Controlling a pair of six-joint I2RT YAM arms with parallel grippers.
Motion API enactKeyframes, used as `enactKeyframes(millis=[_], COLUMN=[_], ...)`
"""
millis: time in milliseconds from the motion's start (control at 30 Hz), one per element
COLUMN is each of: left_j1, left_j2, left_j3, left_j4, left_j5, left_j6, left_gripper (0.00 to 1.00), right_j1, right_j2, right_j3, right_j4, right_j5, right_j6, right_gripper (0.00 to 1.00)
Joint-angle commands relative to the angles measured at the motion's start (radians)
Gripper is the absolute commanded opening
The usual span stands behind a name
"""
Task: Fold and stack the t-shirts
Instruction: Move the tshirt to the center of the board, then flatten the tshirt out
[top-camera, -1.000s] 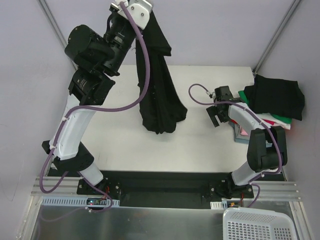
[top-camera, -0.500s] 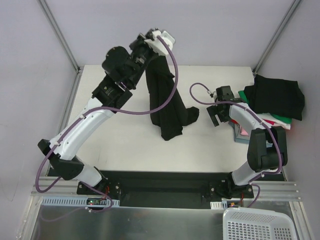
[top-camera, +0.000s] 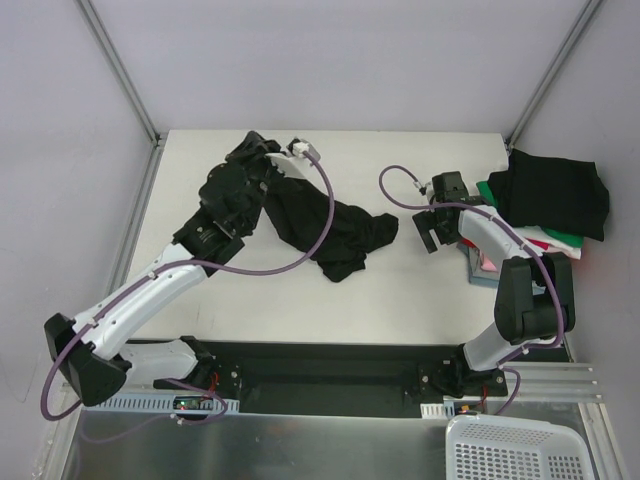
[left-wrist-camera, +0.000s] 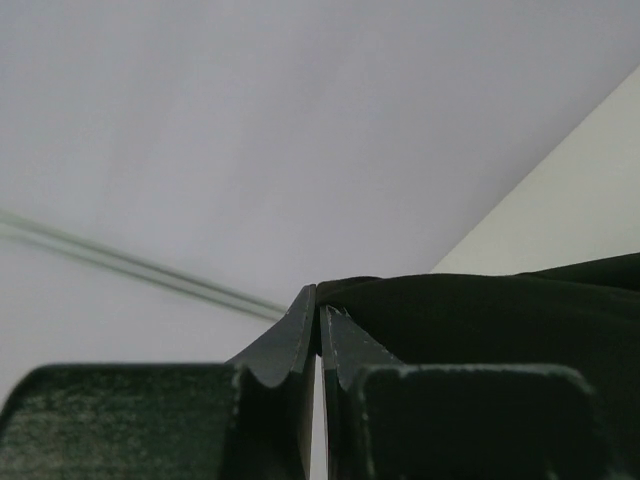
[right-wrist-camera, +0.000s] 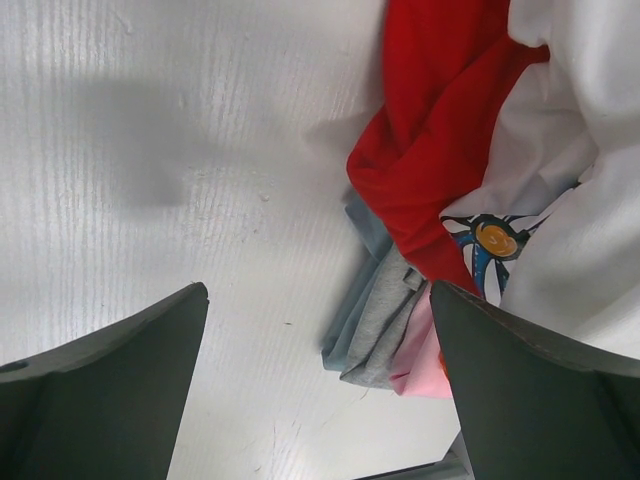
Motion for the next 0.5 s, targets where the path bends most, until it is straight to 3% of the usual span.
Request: enactKeyframes(millis=[0,300,467], left_j1=[0.002,-0.001,-0.003], left_j2=[-0.089,-0.154,-0.120], left_j3=[-0.093,-0.356,-0.396], left_j4=[0.075,0.004,-0.033], left_j5=[-0.120,-0.181,-0.178], left_j6=[0.114,0.080,-0.001], left_gripper=[0.00,0.00,0.00], right_j1=[-0.003,0.043,0.098], right_j2=[-0.023,0.095,0.217], right_j3=[0.040,0.297,0.438], right_j4=[-0.011,-0.091,-0.129], right_j5=[-0.021,-0.049,-0.049], right_j6=[0.018,0.016,-0.002], right_gripper=[0.98,0.98,0.99])
